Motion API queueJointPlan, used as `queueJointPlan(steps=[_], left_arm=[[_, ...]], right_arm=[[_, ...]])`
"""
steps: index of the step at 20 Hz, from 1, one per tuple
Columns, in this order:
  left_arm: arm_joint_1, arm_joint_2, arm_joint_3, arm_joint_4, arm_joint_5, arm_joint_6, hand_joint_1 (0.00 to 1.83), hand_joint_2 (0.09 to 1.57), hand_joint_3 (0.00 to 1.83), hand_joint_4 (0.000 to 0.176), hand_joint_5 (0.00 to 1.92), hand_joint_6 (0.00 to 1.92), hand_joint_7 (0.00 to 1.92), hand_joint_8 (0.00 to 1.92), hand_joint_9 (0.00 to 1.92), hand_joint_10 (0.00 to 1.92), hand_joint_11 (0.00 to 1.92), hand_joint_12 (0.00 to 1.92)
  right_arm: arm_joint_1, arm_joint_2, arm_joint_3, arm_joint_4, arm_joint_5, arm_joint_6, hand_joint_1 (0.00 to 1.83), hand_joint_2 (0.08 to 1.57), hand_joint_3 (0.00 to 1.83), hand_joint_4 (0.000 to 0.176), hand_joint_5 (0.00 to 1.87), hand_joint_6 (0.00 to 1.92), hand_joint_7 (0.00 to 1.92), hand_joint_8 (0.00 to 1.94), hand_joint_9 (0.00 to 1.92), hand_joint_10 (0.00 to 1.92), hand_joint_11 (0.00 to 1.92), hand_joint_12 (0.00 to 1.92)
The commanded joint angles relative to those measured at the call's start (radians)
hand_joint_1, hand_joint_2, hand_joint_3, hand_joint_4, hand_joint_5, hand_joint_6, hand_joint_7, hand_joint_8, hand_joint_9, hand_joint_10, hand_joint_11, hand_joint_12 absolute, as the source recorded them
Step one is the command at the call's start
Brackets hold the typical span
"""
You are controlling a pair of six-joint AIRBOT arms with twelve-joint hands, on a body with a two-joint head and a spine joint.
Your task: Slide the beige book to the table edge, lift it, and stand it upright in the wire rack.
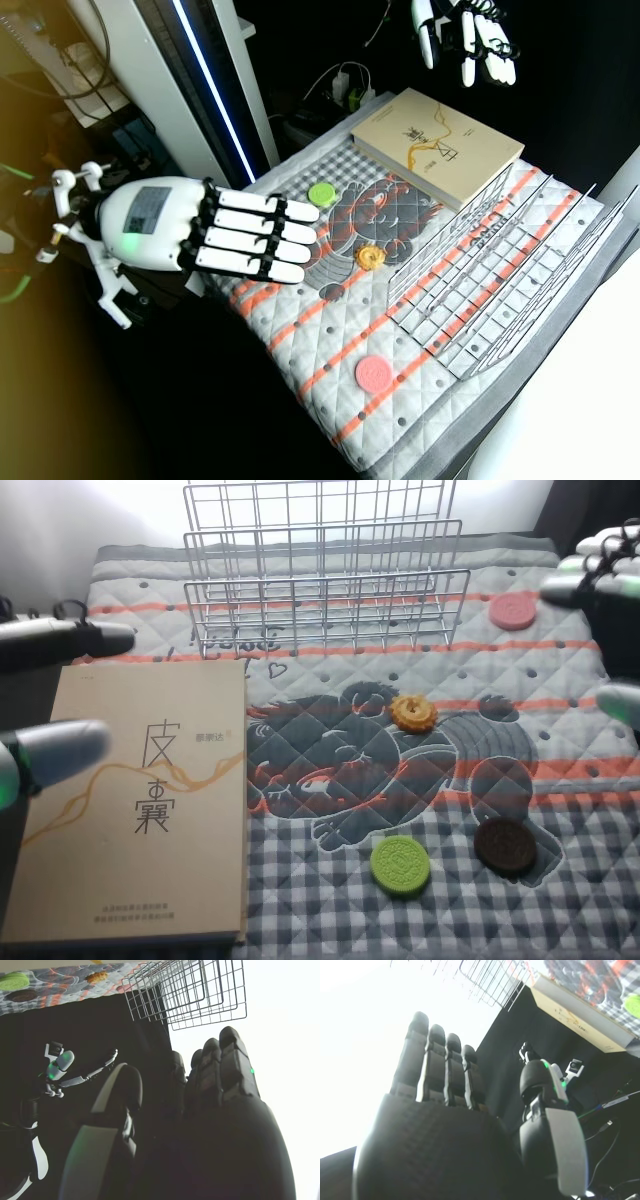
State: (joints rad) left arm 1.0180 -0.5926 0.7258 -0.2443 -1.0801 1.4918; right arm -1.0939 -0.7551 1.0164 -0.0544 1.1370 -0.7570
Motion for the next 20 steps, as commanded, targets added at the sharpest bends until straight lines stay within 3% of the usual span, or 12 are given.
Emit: queueJointPlan(steps=[1, 2, 3, 4, 6, 8, 9, 12, 16, 18, 20], left_arm=[[0.001, 0.002, -0.001, -0.013, -0.144, 0.001, 0.00, 1.32, 0.00, 0.063, 0.47, 0.00, 0.44, 0.00, 0.40, 0.02, 0.00, 0.98], [0.015, 0.004, -0.004, -0.025, -0.158, 0.001, 0.00, 1.32, 0.00, 0.070, 0.46, 0.00, 0.44, 0.00, 0.40, 0.01, 0.00, 0.95], [0.032, 0.008, -0.009, -0.037, -0.177, 0.001, 0.04, 1.32, 0.00, 0.092, 0.43, 0.00, 0.42, 0.00, 0.41, 0.01, 0.00, 0.98], [0.052, 0.013, -0.016, -0.048, -0.197, 0.001, 0.07, 1.31, 0.00, 0.103, 0.42, 0.00, 0.40, 0.00, 0.42, 0.01, 0.00, 1.02], [0.106, 0.027, -0.034, -0.081, -0.262, 0.001, 0.07, 1.30, 0.00, 0.118, 0.39, 0.00, 0.37, 0.00, 0.38, 0.00, 0.00, 1.01], [0.143, 0.037, -0.045, -0.100, -0.301, 0.001, 0.02, 1.31, 0.00, 0.111, 0.29, 0.00, 0.29, 0.00, 0.26, 0.00, 0.00, 0.70], [0.156, 0.042, -0.050, -0.107, -0.320, 0.001, 0.00, 1.29, 0.00, 0.123, 0.20, 0.00, 0.20, 0.01, 0.19, 0.01, 0.00, 0.50], [0.171, 0.047, -0.055, -0.115, -0.354, 0.001, 0.00, 1.24, 0.00, 0.089, 0.02, 0.00, 0.01, 0.00, 0.01, 0.00, 0.00, 0.03], [0.183, 0.051, -0.057, -0.116, -0.387, 0.001, 0.00, 1.23, 0.00, 0.021, 0.00, 0.00, 0.00, 0.00, 0.00, 0.00, 0.00, 0.00], [0.183, 0.051, -0.058, -0.112, -0.379, 0.001, 0.00, 1.25, 0.00, 0.009, 0.00, 0.00, 0.00, 0.00, 0.00, 0.00, 0.00, 0.00], [0.183, 0.052, -0.058, -0.112, -0.373, 0.001, 0.00, 1.26, 0.00, 0.014, 0.00, 0.00, 0.00, 0.00, 0.00, 0.00, 0.00, 0.00]], right_arm=[[0.021, -0.004, 0.009, 0.010, 0.103, 0.009, 0.17, 1.38, 0.00, 0.000, 0.44, 0.00, 0.43, 0.00, 0.27, 0.00, 0.17, 0.11], [0.041, -0.010, 0.015, -0.011, 0.087, 0.017, 0.16, 1.37, 0.00, 0.000, 0.43, 0.00, 0.43, 0.00, 0.27, 0.00, 0.17, 0.07], [0.063, -0.018, 0.021, -0.036, 0.068, 0.028, 0.16, 1.37, 0.00, 0.000, 0.43, 0.00, 0.44, 0.00, 0.28, 0.00, 0.20, 0.07], [0.090, -0.029, 0.029, -0.065, 0.048, 0.042, 0.16, 1.37, 0.00, 0.009, 0.43, 0.00, 0.45, 0.00, 0.28, 0.00, 0.21, 0.07], [0.148, -0.062, 0.052, -0.144, 0.004, 0.091, 0.15, 1.35, 0.00, 0.005, 0.42, 0.00, 0.45, 0.00, 0.31, 0.01, 0.27, 0.09], [0.197, -0.092, 0.073, -0.224, -0.043, 0.141, 0.11, 1.36, 0.00, 0.000, 0.40, 0.00, 0.41, 0.00, 0.33, 0.01, 0.32, 0.10], [0.236, -0.111, 0.087, -0.293, -0.082, 0.180, 0.12, 1.38, 0.01, 0.000, 0.36, 0.00, 0.40, 0.00, 0.35, 0.02, 0.38, 0.12], [0.312, -0.152, 0.108, -0.436, -0.170, 0.246, 0.01, 1.46, 0.01, 0.000, 0.26, 0.00, 0.31, 0.00, 0.34, 0.00, 0.40, 0.10], [0.410, -0.254, 0.180, -0.721, -0.259, 0.479, 0.00, 1.47, 0.01, 0.000, 0.28, 0.02, 0.31, 0.01, 0.28, 0.00, 0.37, 0.09], [0.450, -0.288, 0.194, -0.842, -0.290, 0.547, 0.00, 1.47, 0.00, 0.000, 0.27, 0.01, 0.27, 0.00, 0.22, 0.00, 0.33, 0.07], [0.479, -0.321, 0.212, -0.938, -0.304, 0.612, 0.00, 1.47, 0.01, 0.000, 0.22, 0.00, 0.20, 0.00, 0.17, 0.00, 0.31, 0.07]])
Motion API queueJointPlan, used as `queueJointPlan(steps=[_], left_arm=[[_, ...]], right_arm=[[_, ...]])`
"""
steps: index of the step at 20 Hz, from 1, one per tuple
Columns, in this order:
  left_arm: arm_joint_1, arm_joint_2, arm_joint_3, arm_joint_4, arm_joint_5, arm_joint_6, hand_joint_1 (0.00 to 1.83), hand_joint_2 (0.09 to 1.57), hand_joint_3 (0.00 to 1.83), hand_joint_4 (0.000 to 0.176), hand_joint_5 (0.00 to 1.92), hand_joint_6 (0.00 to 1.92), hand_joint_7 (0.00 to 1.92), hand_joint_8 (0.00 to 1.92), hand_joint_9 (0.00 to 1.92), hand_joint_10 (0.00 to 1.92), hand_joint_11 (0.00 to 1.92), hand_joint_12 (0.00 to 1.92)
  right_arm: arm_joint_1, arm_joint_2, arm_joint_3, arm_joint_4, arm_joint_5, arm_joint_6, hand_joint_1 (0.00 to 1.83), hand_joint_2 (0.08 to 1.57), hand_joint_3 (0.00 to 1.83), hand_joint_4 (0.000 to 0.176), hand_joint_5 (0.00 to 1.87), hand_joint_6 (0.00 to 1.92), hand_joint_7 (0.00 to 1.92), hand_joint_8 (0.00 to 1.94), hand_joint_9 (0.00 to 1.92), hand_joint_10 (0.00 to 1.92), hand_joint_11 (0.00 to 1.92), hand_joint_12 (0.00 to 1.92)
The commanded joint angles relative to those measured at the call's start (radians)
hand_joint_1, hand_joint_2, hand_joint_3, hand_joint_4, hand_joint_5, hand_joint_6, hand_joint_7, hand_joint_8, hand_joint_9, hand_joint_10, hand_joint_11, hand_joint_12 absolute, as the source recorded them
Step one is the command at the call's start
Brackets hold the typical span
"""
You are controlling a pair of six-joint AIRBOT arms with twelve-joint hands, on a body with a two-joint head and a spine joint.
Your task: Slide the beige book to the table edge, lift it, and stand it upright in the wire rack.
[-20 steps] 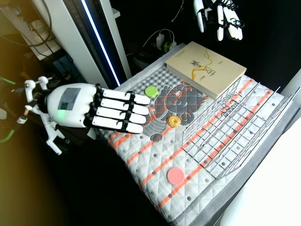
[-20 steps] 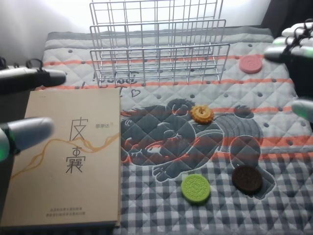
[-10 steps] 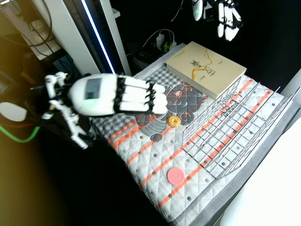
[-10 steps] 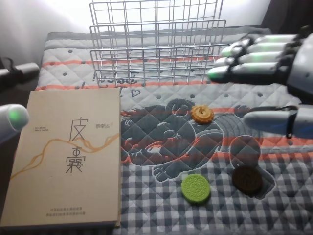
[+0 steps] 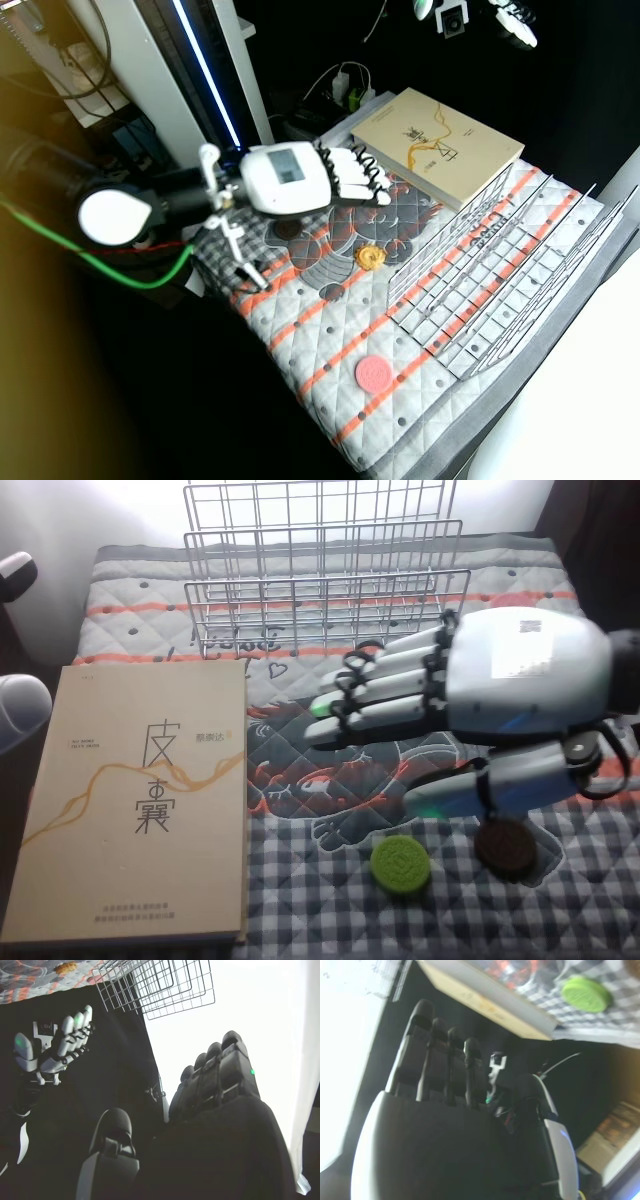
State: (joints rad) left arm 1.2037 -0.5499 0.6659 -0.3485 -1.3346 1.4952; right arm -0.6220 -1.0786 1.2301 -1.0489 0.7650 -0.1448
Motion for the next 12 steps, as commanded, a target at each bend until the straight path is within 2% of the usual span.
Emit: queueJointPlan(steps=[1, 3, 4, 6, 8, 9, 11, 12], left_arm=[[-0.003, 0.009, 0.003, -0.008, -0.115, -0.002, 0.00, 1.27, 0.00, 0.017, 0.00, 0.00, 0.00, 0.00, 0.00, 0.00, 0.00, 0.00], [-0.003, 0.009, 0.003, -0.006, -0.114, -0.002, 0.00, 1.26, 0.00, 0.026, 0.00, 0.00, 0.00, 0.00, 0.00, 0.00, 0.00, 0.00], [-0.003, 0.009, 0.003, -0.005, -0.113, -0.002, 0.00, 1.27, 0.01, 0.018, 0.00, 0.00, 0.00, 0.00, 0.00, 0.00, 0.00, 0.00], [-0.003, 0.009, 0.003, -0.003, -0.111, -0.002, 0.00, 1.27, 0.01, 0.016, 0.00, 0.00, 0.00, 0.00, 0.00, 0.00, 0.00, 0.00], [-0.003, 0.009, 0.004, -0.001, -0.109, -0.002, 0.00, 1.27, 0.00, 0.008, 0.00, 0.00, 0.00, 0.00, 0.00, 0.00, 0.00, 0.00], [-0.003, 0.009, 0.003, 0.000, -0.109, -0.002, 0.00, 1.27, 0.00, 0.010, 0.00, 0.00, 0.00, 0.00, 0.00, 0.00, 0.00, 0.00], [-0.003, 0.009, 0.003, 0.001, -0.108, -0.003, 0.00, 1.27, 0.00, 0.007, 0.00, 0.00, 0.00, 0.00, 0.00, 0.00, 0.00, 0.00], [-0.003, 0.009, 0.003, 0.001, -0.108, -0.003, 0.00, 1.28, 0.01, 0.000, 0.00, 0.00, 0.00, 0.00, 0.00, 0.00, 0.00, 0.00]], right_arm=[[0.023, -0.018, 0.010, 0.001, 0.063, 0.039, 0.00, 1.47, 0.01, 0.000, 0.21, 0.00, 0.19, 0.00, 0.16, 0.00, 0.28, 0.05], [0.044, -0.053, 0.028, -0.088, 0.056, 0.098, 0.00, 1.48, 0.01, 0.000, 0.19, 0.00, 0.20, 0.00, 0.17, 0.00, 0.27, 0.05], [0.050, -0.066, 0.033, -0.122, 0.052, 0.116, 0.00, 1.47, 0.00, 0.000, 0.22, 0.01, 0.23, 0.01, 0.20, 0.01, 0.31, 0.07], [0.058, -0.090, 0.044, -0.179, 0.043, 0.148, 0.00, 1.47, 0.00, 0.000, 0.24, 0.00, 0.25, 0.00, 0.22, 0.00, 0.34, 0.12], [0.059, -0.107, 0.054, -0.211, 0.036, 0.168, 0.00, 1.47, 0.00, 0.000, 0.24, 0.00, 0.25, 0.01, 0.23, 0.01, 0.29, 0.52], [0.059, -0.117, 0.061, -0.223, 0.032, 0.176, 0.00, 1.46, 0.00, 0.000, 0.23, 0.00, 0.25, 0.00, 0.23, 0.00, 0.23, 0.64], [0.059, -0.136, 0.076, -0.238, 0.025, 0.188, 0.00, 1.46, 0.00, 0.000, 0.24, 0.00, 0.26, 0.00, 0.23, 0.00, 0.19, 0.71], [0.059, -0.146, 0.084, -0.244, 0.021, 0.191, 0.00, 1.45, 0.00, 0.000, 0.23, 0.00, 0.26, 0.00, 0.22, 0.00, 0.16, 0.75]])
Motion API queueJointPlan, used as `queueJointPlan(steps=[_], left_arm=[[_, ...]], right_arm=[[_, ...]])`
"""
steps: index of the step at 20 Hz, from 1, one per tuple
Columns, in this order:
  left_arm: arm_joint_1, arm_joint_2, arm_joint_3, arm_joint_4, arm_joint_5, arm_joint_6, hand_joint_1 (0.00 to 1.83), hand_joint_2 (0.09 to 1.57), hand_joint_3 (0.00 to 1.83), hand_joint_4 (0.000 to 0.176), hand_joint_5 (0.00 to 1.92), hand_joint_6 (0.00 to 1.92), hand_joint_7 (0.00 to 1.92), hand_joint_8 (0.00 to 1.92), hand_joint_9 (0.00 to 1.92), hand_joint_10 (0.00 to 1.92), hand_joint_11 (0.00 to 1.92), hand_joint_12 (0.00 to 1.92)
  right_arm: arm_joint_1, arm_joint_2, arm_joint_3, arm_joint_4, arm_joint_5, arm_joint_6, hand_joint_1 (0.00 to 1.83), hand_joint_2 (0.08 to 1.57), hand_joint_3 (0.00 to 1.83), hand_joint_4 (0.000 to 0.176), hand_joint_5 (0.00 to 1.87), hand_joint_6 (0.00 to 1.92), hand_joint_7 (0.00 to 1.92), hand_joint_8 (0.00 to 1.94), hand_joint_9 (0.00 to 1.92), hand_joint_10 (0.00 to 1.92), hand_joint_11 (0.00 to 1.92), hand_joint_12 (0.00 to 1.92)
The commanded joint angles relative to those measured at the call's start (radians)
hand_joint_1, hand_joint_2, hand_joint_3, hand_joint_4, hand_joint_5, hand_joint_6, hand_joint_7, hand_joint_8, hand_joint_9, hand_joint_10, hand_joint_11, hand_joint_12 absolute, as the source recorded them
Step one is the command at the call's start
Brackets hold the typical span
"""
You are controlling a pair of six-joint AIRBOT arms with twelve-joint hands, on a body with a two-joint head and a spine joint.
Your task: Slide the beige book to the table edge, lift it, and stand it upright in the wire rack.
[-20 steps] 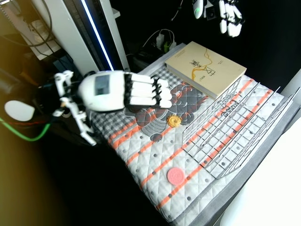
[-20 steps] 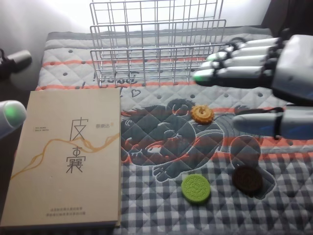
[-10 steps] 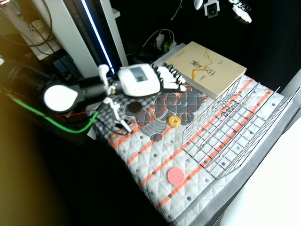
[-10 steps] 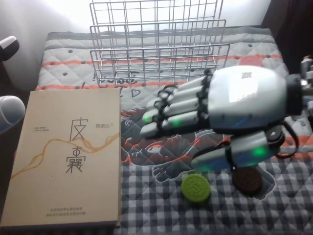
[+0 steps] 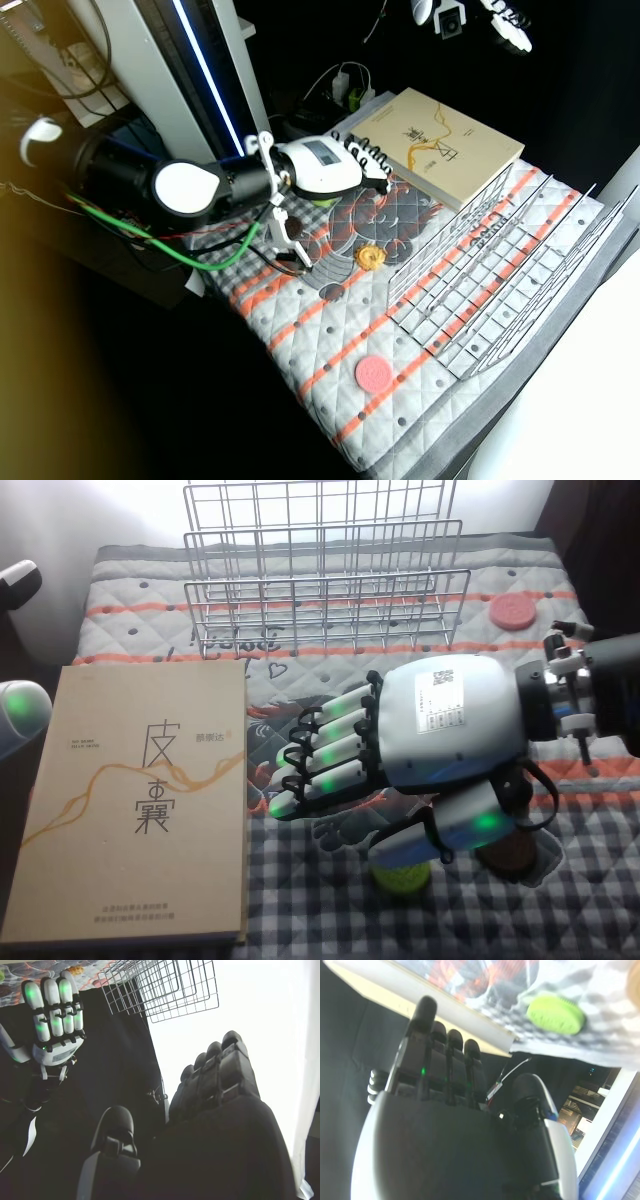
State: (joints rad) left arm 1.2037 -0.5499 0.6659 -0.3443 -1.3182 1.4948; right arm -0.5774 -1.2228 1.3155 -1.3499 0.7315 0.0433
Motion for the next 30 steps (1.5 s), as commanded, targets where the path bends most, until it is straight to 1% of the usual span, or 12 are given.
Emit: queueJointPlan(steps=[1, 7, 9, 11, 12, 15, 24, 25, 26, 28, 29, 30], left_arm=[[-0.003, 0.009, 0.002, -0.003, -0.124, -0.002, 0.00, 1.28, 0.01, 0.000, 0.00, 0.00, 0.00, 0.00, 0.00, 0.00, 0.00, 0.00], [-0.003, 0.009, 0.003, 0.002, -0.128, -0.005, 0.00, 1.28, 0.01, 0.000, 0.00, 0.00, 0.00, 0.00, 0.00, 0.00, 0.00, 0.00], [-0.003, 0.008, 0.004, 0.002, -0.128, -0.007, 0.00, 1.28, 0.01, 0.013, 0.00, 0.00, 0.00, 0.00, 0.00, 0.00, 0.00, 0.00], [-0.003, 0.007, 0.004, 0.002, -0.128, -0.007, 0.00, 1.28, 0.00, 0.014, 0.00, 0.00, 0.00, 0.00, 0.00, 0.00, 0.00, 0.00], [-0.003, 0.005, 0.005, 0.002, -0.128, -0.007, 0.00, 1.28, 0.01, 0.005, 0.00, 0.00, 0.00, 0.00, 0.00, 0.00, 0.00, 0.00], [-0.003, 0.004, 0.006, 0.002, -0.128, -0.009, 0.00, 1.28, 0.00, 0.001, 0.00, 0.00, 0.00, 0.00, 0.00, 0.00, 0.00, 0.00], [-0.003, -0.002, 0.010, 0.002, -0.135, -0.013, 0.00, 1.29, 0.01, 0.000, 0.00, 0.00, 0.00, 0.00, 0.00, 0.00, 0.00, 0.00], [-0.003, -0.003, 0.010, 0.002, -0.135, -0.014, 0.00, 1.27, 0.00, 0.034, 0.00, 0.00, 0.00, 0.00, 0.00, 0.00, 0.00, 0.00], [-0.003, -0.004, 0.011, 0.002, -0.135, -0.014, 0.00, 1.27, 0.00, 0.043, 0.00, 0.00, 0.00, 0.00, 0.00, 0.00, 0.00, 0.00], [-0.003, -0.005, 0.012, 0.002, -0.136, -0.016, 0.00, 1.26, 0.00, 0.050, 0.01, 0.00, 0.00, 0.00, 0.00, 0.00, 0.00, 0.00], [-0.003, -0.006, 0.013, 0.003, -0.137, -0.017, 0.00, 1.26, 0.00, 0.043, 0.01, 0.00, 0.00, 0.00, 0.00, 0.00, 0.00, 0.00], [-0.003, -0.007, 0.013, 0.004, -0.137, -0.018, 0.00, 1.26, 0.00, 0.045, 0.01, 0.00, 0.00, 0.00, 0.00, 0.00, 0.00, 0.00]], right_arm=[[0.014, -0.014, 0.008, 0.051, 0.049, 0.006, 0.00, 1.45, 0.00, 0.000, 0.23, 0.00, 0.26, 0.00, 0.23, 0.00, 0.13, 0.75], [0.014, -0.066, 0.047, 0.036, 0.030, 0.013, 0.00, 1.46, 0.00, 0.000, 0.25, 0.00, 0.25, 0.00, 0.23, 0.00, 0.10, 0.68], [0.014, -0.089, 0.061, 0.037, 0.028, 0.013, 0.00, 1.47, 0.00, 0.000, 0.25, 0.01, 0.25, 0.01, 0.22, 0.01, 0.12, 0.62], [0.016, -0.101, 0.068, 0.038, 0.028, 0.013, 0.00, 1.48, 0.01, 0.000, 0.25, 0.00, 0.25, 0.01, 0.22, 0.00, 0.10, 0.61], [0.018, -0.110, 0.074, 0.040, 0.028, 0.013, 0.00, 1.49, 0.01, 0.000, 0.25, 0.00, 0.25, 0.01, 0.22, 0.00, 0.09, 0.61], [0.031, -0.136, 0.090, 0.044, 0.028, 0.013, 0.00, 1.50, 0.01, 0.000, 0.26, 0.01, 0.26, 0.01, 0.22, 0.00, 0.07, 0.60], [0.056, -0.199, 0.130, 0.062, 0.028, 0.013, 0.00, 1.44, 0.00, 0.000, 0.25, 0.00, 0.25, 0.00, 0.21, 0.00, 0.00, 0.72], [0.057, -0.202, 0.135, 0.064, 0.028, 0.013, 0.00, 1.44, 0.00, 0.000, 0.25, 0.00, 0.26, 0.00, 0.21, 0.00, 0.00, 0.72], [0.058, -0.209, 0.141, 0.067, 0.028, 0.013, 0.00, 1.44, 0.00, 0.000, 0.25, 0.00, 0.26, 0.00, 0.22, 0.01, 0.00, 0.73], [0.059, -0.226, 0.154, 0.072, 0.028, 0.012, 0.00, 1.44, 0.00, 0.000, 0.27, 0.00, 0.27, 0.00, 0.24, 0.00, 0.00, 0.78], [0.059, -0.233, 0.161, 0.072, 0.028, 0.012, 0.00, 1.45, 0.00, 0.000, 0.27, 0.00, 0.27, 0.00, 0.24, 0.00, 0.00, 0.77], [0.059, -0.238, 0.166, 0.073, 0.028, 0.012, 0.00, 1.44, 0.00, 0.000, 0.26, 0.00, 0.27, 0.00, 0.24, 0.00, 0.00, 0.76]])
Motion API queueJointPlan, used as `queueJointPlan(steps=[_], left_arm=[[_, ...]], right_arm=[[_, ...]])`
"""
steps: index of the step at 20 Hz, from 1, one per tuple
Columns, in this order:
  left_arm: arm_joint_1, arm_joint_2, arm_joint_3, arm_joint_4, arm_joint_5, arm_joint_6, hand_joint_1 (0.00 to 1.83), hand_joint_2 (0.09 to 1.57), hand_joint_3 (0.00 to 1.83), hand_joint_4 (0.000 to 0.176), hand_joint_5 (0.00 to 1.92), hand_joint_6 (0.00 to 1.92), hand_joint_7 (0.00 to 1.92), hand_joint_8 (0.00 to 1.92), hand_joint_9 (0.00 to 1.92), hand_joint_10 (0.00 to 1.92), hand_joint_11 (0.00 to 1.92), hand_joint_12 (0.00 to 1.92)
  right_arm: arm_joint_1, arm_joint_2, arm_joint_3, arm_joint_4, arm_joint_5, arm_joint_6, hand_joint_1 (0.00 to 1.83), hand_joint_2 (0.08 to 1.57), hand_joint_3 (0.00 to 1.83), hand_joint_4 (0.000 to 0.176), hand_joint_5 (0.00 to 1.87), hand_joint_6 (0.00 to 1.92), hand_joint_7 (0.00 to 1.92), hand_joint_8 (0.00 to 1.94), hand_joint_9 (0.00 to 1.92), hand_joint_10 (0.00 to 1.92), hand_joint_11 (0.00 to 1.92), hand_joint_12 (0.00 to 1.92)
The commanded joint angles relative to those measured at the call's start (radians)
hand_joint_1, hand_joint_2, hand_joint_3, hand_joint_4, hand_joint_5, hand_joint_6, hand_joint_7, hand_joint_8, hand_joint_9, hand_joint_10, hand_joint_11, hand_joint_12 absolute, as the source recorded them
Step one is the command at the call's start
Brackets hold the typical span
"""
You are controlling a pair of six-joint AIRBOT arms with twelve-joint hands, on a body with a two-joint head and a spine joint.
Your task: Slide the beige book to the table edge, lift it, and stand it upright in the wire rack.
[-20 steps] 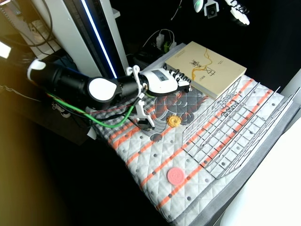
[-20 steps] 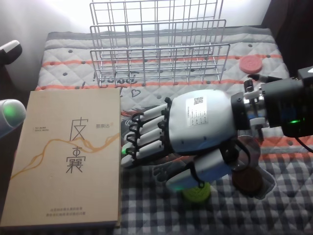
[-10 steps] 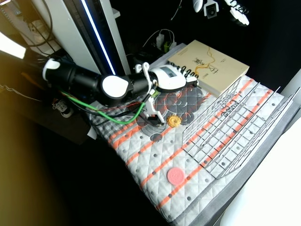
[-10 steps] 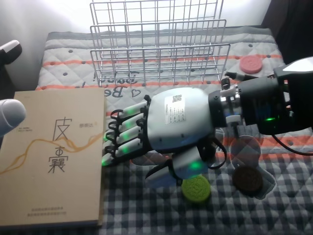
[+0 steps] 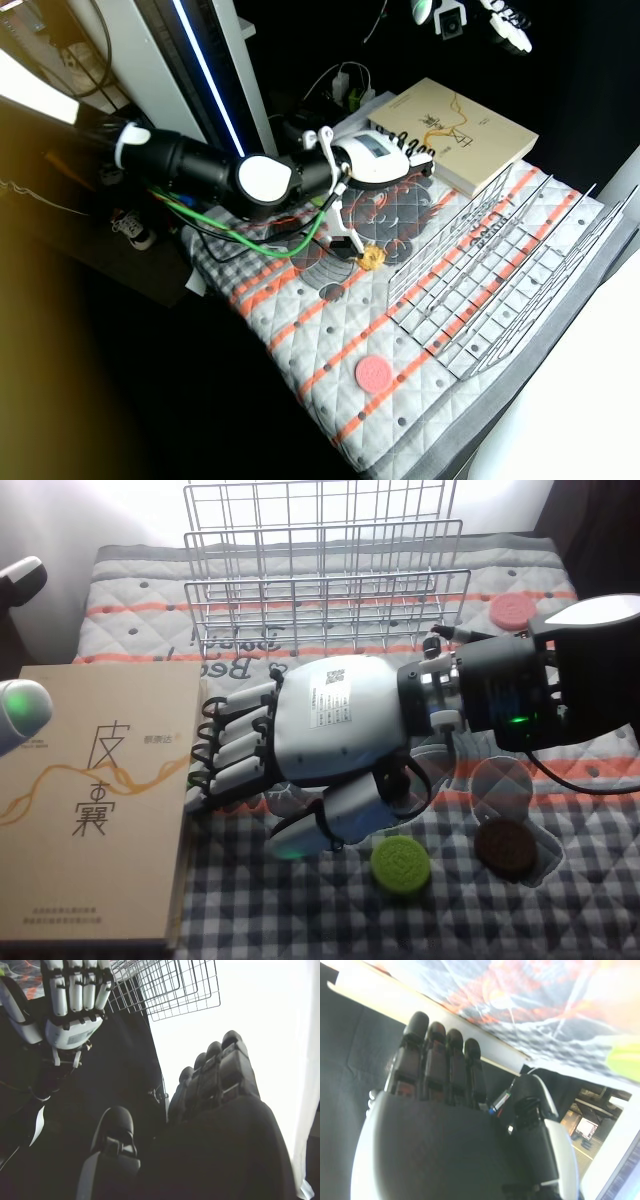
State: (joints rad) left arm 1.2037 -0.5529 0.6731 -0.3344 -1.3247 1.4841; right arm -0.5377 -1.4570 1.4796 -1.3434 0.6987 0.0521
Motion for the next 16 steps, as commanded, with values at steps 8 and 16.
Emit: queueJointPlan(steps=[8, 16], left_arm=[[-0.004, -0.008, 0.011, -0.004, -0.132, -0.012, 0.00, 1.26, 0.00, 0.061, 0.01, 0.00, 0.00, 0.00, 0.00, 0.00, 0.00, 0.00], [-0.004, -0.012, 0.016, -0.002, -0.134, -0.016, 0.00, 1.26, 0.00, 0.059, 0.01, 0.00, 0.00, 0.00, 0.00, 0.00, 0.00, 0.00]], right_arm=[[0.020, -0.039, 0.041, 0.076, 0.061, 0.003, 0.00, 1.44, 0.00, 0.000, 0.26, 0.00, 0.29, 0.00, 0.25, 0.00, 0.00, 0.76], [0.024, -0.069, 0.071, 0.079, 0.061, 0.003, 0.00, 1.45, 0.00, 0.000, 0.27, 0.00, 0.31, 0.00, 0.27, 0.00, 0.00, 0.77]])
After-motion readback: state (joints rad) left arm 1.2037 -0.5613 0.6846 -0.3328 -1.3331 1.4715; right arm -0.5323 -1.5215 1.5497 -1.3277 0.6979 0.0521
